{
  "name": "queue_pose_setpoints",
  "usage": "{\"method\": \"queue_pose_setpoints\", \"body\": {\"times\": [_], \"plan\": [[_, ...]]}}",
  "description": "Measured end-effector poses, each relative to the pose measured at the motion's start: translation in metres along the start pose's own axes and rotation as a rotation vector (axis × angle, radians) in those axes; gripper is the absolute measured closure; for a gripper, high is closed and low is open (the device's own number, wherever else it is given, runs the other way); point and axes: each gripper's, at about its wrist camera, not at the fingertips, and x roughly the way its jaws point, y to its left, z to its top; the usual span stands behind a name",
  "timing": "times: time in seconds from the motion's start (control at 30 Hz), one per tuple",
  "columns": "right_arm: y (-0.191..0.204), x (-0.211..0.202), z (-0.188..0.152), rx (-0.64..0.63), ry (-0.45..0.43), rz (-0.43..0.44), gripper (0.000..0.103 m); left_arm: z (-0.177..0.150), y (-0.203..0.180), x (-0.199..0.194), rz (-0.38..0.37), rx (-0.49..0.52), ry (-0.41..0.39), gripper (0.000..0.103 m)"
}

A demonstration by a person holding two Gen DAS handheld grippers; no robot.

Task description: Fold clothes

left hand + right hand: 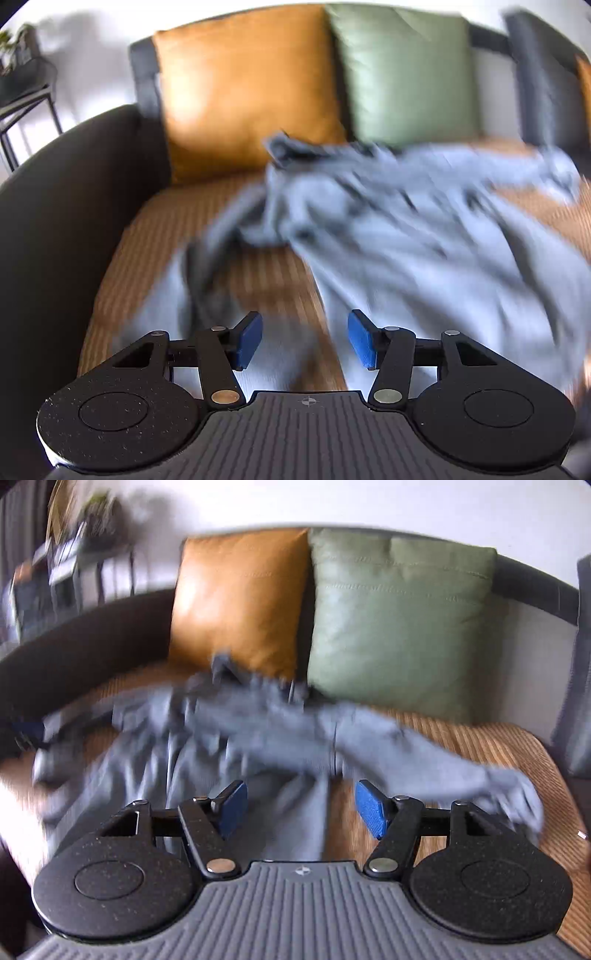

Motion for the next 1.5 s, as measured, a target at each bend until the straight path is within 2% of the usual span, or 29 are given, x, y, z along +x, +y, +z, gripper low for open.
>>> {"method": "queue_pose_setpoints", "body": {"times": [0.13, 0.23, 0.33, 0.43, 0.57, 0.7, 0.8, 0.83, 0.87, 0.9, 1.0, 1.03, 1.13, 1.37, 1.5], "plan": [[0.039, -0.009, -0.048, -0.11, 0.115, 0.02, 0.035, -0.043, -0.022, -0.015, -0.018, -0.007, 0.05, 0.037], [0.066, -0.007, -0.069, -0.169, 0.166, 0.05, 0.036, -0.068, -0.041, -0.017, 0.01, 0.002, 0.059, 0.037], [0.09, 0.001, -0.086, -0.257, 0.206, 0.065, 0.036, -0.082, -0.055, -0.011, 0.029, 0.045, 0.083, 0.037], [0.106, 0.006, -0.105, -0.36, 0.25, 0.049, 0.036, -0.086, -0.065, -0.01, 0.05, 0.062, 0.053, 0.033], [0.117, 0.011, -0.123, -0.458, 0.246, 0.026, 0.035, -0.08, -0.07, 0.0, 0.066, 0.074, 0.023, 0.033], [0.126, 0.021, -0.126, -0.539, 0.192, 0.001, 0.034, -0.073, -0.074, 0.007, 0.069, 0.066, 0.005, 0.031], [0.129, 0.029, -0.123, -0.569, 0.169, 0.003, 0.034, -0.07, -0.073, 0.006, 0.055, 0.038, 0.008, 0.031], [0.129, 0.031, -0.121, -0.566, 0.165, 0.008, 0.038, -0.071, -0.073, 0.005, 0.054, 0.037, 0.009, 0.031], [0.129, 0.033, -0.118, -0.558, 0.16, 0.015, 0.049, -0.072, -0.073, 0.004, 0.053, 0.036, 0.01, 0.031], [0.128, 0.034, -0.115, -0.54, 0.153, 0.025, 0.054, -0.072, -0.073, 0.003, 0.053, 0.034, 0.009, 0.031], [0.127, 0.035, -0.102, -0.503, 0.152, 0.046, 0.083, -0.075, -0.075, 0.001, 0.047, 0.027, 0.009, 0.03], [0.126, 0.034, -0.098, -0.491, 0.157, 0.052, 0.101, -0.075, -0.076, 0.001, 0.045, 0.026, 0.008, 0.03], [0.123, 0.029, -0.082, -0.446, 0.144, 0.058, 0.102, -0.076, -0.079, -0.002, 0.037, 0.033, 0.002, 0.03], [0.09, -0.002, -0.019, -0.213, -0.002, 0.036, 0.102, -0.076, -0.093, -0.008, 0.02, 0.042, -0.038, 0.025], [0.076, -0.018, 0.013, -0.153, -0.087, 0.023, 0.102, -0.073, -0.103, -0.003, 0.039, 0.055, -0.058, 0.025]]}}
